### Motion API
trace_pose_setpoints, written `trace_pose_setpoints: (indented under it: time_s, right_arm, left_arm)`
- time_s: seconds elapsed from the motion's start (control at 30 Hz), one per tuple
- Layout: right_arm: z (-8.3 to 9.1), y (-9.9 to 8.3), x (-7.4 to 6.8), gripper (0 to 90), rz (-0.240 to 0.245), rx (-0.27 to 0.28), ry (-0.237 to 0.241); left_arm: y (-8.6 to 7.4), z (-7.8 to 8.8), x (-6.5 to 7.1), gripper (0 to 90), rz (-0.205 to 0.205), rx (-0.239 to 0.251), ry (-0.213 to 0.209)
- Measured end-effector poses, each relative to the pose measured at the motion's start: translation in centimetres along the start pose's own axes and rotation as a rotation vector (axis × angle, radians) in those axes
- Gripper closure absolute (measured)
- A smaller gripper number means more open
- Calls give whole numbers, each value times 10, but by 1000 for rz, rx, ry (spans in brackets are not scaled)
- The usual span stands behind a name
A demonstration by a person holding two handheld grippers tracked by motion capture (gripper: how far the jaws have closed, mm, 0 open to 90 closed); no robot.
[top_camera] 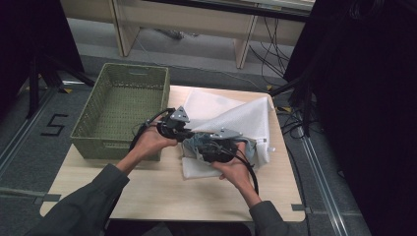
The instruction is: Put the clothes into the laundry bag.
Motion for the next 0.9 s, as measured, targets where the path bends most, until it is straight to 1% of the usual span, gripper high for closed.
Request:
trace_pose_setpoints:
  time_s: [0.03,0.07,0.1,0.17,0.2,0.23,0.27,0.3,0.33,0.37,0.4,0.43,0.47,0.5,0.53,0.57,0.6,0.63,0.67,0.7,0.73,0.77,0.8,0.83,0.87,0.9]
  right_arm:
    - [10,-1,2,481,9,8,-3]
    - [18,-1,3,478,3,21,5]
    - [26,-3,6,474,3,19,2]
    - [42,-7,17,473,-12,25,-35]
    - [48,-9,21,471,-31,26,-44]
    - [48,-9,21,471,-31,26,-44]
    - [64,-19,34,465,-60,24,-68]
    - [68,-22,38,462,-63,25,-82]
    - [73,-27,41,459,-66,12,-85]
    - [77,-32,42,459,-78,0,-84]
    - [79,-37,43,459,-76,-6,-83]
    - [81,-43,43,457,-78,-24,-85]
    - [81,-43,43,457,-78,-24,-85]
    - [81,-53,41,453,-97,-54,-84]
    - [80,-56,41,450,-94,-66,-83]
    - [77,-57,44,443,-78,-51,-90]
    - [75,-61,45,433,-63,-79,-85]
    - [72,-64,43,418,-67,-88,-77]
    - [67,-68,40,411,-63,-108,-63]
    - [62,-72,37,401,-59,-122,-54]
    - [58,-76,35,391,-54,-141,-49]
    - [51,-81,32,376,-19,-161,-45]
    - [46,-84,29,370,-19,-185,-43]
    - [40,-84,30,366,-2,-169,-49]
    - [35,-86,28,364,3,-199,-46]
    - [25,-85,29,372,12,-171,-68]
  left_arm:
    - [0,1,-1,855,-5,-2,2]
    - [-1,2,-1,855,7,-4,5]
    - [0,3,-2,855,-4,-5,9]
    - [2,7,-4,855,-1,-1,17]
    - [2,7,-4,855,-1,-1,17]
    - [4,11,-6,855,-4,0,25]
    - [5,15,-8,854,-15,-1,30]
    - [6,16,-9,854,-17,2,31]
    - [6,16,-10,853,-19,1,31]
    - [6,15,-10,852,-14,1,33]
    - [5,14,-10,852,-15,-2,31]
    - [5,14,-9,852,-17,-4,31]
    - [5,14,-9,851,-17,-4,31]
    - [5,11,-6,848,-20,-7,28]
    - [5,9,-4,847,-23,-10,25]
    - [6,8,-2,844,-24,-8,25]
    - [6,6,0,842,-37,-10,21]
    - [5,5,1,840,-37,-16,20]
    - [5,3,2,840,-49,-18,16]
    - [4,2,4,839,-38,-16,15]
    - [3,0,5,839,-38,-22,10]
    - [2,-2,6,838,-51,-25,10]
    - [1,-3,7,838,-41,-29,6]
    - [1,-4,8,837,-53,-29,3]
    - [1,-5,9,836,-47,-32,-2]
    - [1,-6,10,836,-50,-31,-3]
Point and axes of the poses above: each handheld gripper's, and its own axes: z roughly backward along the jaws, y roughly out of its top, x roughly to its right, the point moved 9 cm from there along -z, roughly forward along the jaws, and after that the axes turned 2 degrees about z, right-handed, at the moved point
